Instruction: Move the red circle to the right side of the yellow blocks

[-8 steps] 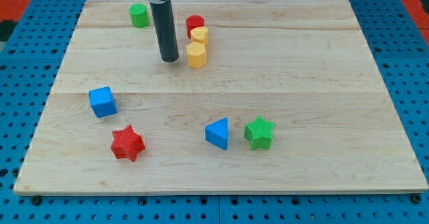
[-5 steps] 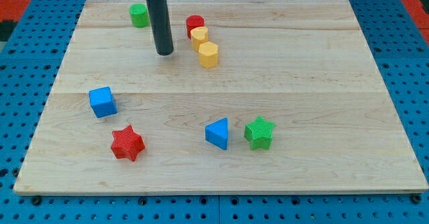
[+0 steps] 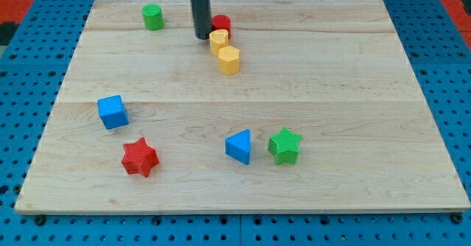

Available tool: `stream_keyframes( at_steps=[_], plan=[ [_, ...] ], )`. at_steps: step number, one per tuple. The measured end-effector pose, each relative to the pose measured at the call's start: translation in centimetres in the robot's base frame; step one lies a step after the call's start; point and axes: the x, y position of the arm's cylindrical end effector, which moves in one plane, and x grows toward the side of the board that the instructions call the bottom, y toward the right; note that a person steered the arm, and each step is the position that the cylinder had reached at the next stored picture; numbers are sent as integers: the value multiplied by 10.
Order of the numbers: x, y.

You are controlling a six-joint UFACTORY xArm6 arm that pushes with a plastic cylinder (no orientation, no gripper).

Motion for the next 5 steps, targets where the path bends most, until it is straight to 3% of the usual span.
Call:
stream_keyframes(
  at_steps=[2,5],
  plan=[
    [-1,37],
    [-17,27]
  ],
)
